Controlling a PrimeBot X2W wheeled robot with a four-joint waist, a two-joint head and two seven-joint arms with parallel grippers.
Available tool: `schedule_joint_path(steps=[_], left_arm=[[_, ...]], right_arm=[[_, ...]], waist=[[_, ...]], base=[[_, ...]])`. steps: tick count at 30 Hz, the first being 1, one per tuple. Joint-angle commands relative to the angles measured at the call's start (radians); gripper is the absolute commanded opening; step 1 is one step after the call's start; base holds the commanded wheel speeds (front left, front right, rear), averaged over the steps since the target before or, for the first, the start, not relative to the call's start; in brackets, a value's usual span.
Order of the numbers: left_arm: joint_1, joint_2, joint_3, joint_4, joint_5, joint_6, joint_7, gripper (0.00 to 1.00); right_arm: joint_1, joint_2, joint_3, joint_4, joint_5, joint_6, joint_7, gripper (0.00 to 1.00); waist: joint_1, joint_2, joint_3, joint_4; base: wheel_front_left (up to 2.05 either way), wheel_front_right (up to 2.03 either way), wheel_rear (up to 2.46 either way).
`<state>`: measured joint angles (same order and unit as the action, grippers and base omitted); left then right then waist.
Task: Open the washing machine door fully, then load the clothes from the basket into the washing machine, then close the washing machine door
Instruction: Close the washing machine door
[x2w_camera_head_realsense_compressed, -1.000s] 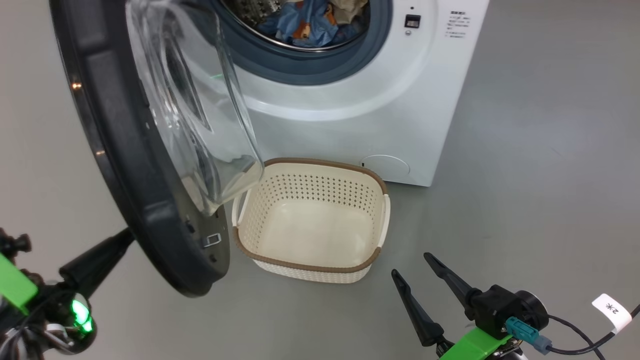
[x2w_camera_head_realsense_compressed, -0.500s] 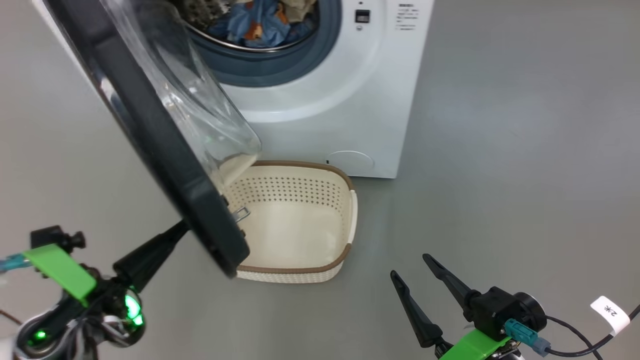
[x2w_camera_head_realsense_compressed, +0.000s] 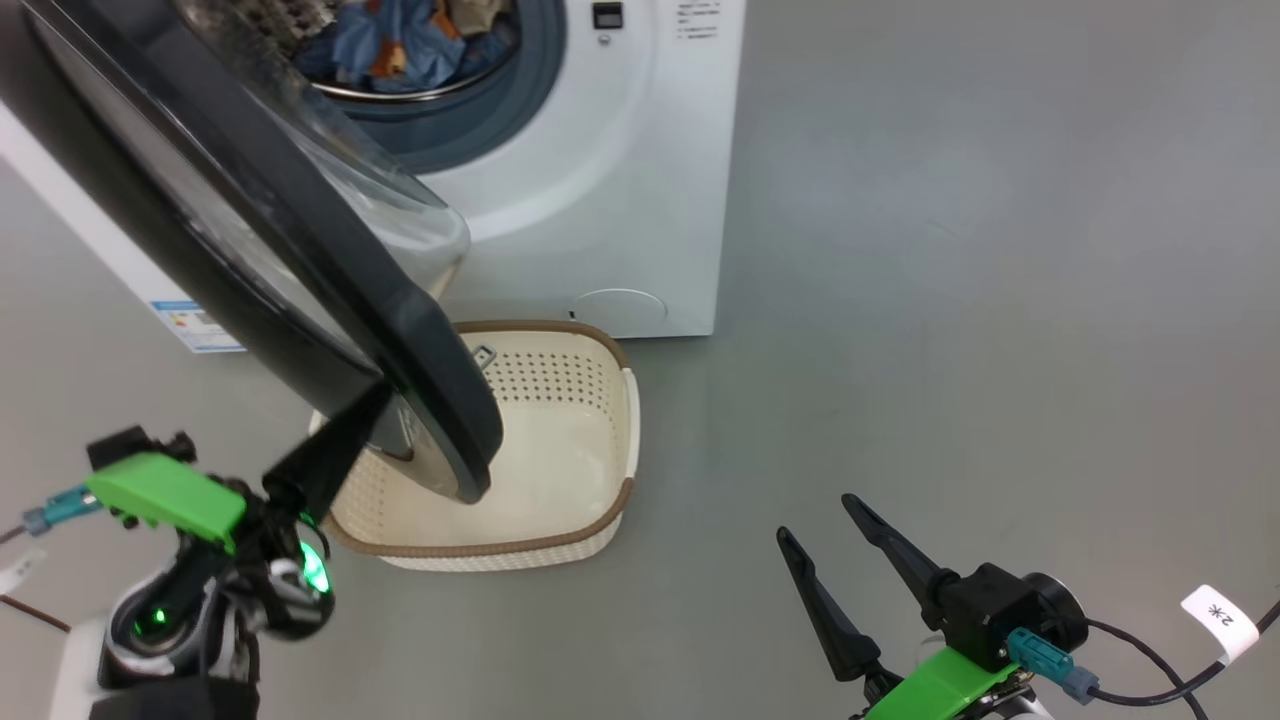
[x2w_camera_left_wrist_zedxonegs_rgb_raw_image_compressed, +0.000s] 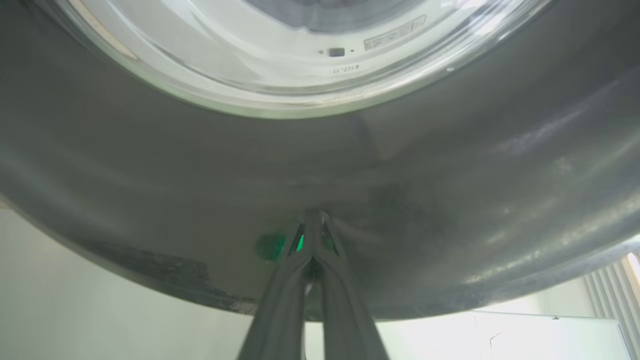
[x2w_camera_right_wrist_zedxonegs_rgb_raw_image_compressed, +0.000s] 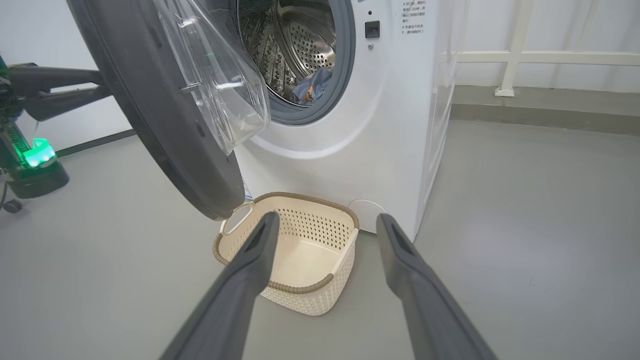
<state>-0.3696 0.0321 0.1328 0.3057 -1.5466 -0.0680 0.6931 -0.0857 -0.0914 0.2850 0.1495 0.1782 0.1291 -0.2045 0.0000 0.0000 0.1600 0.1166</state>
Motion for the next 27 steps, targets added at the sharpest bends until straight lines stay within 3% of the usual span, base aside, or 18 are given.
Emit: schedule_joint_path(steps=[1,3,11,27], left_arm=[[-0.053,0.018,0.022,-0.014,-0.017,-0.01,-0.021,0.0],[-0.099,0.018,0.011,0.028,-0.015,-0.019,-0.102,0.0],[-0.204,0.018,-0.024,0.126,-0.036,-0.046,-0.261,0.0],[-0.306,0.018,-0.111,0.185,-0.136,-0.062,-0.463,0.0]], right_arm=[[-0.033,0.011,0.023,-0.019,0.006,0.002,-0.011,1.0],[-0.038,0.015,0.02,-0.015,0.006,0.002,-0.017,1.0],[-0.051,0.021,0.008,-0.001,0.006,0.002,-0.031,1.0],[-0.06,0.032,-0.003,0.027,0.013,0.002,-0.05,1.0]], waist=[[0.0,0.0,0.016,-0.027],[0.0,0.0,0.028,-0.054],[0.0,0.0,0.05,-0.121],[0.0,0.0,0.056,-0.196]], base=[[0.0,0.0,0.0],[0.0,0.0,0.0],[0.0,0.0,0.0],[0.0,0.0,0.0]])
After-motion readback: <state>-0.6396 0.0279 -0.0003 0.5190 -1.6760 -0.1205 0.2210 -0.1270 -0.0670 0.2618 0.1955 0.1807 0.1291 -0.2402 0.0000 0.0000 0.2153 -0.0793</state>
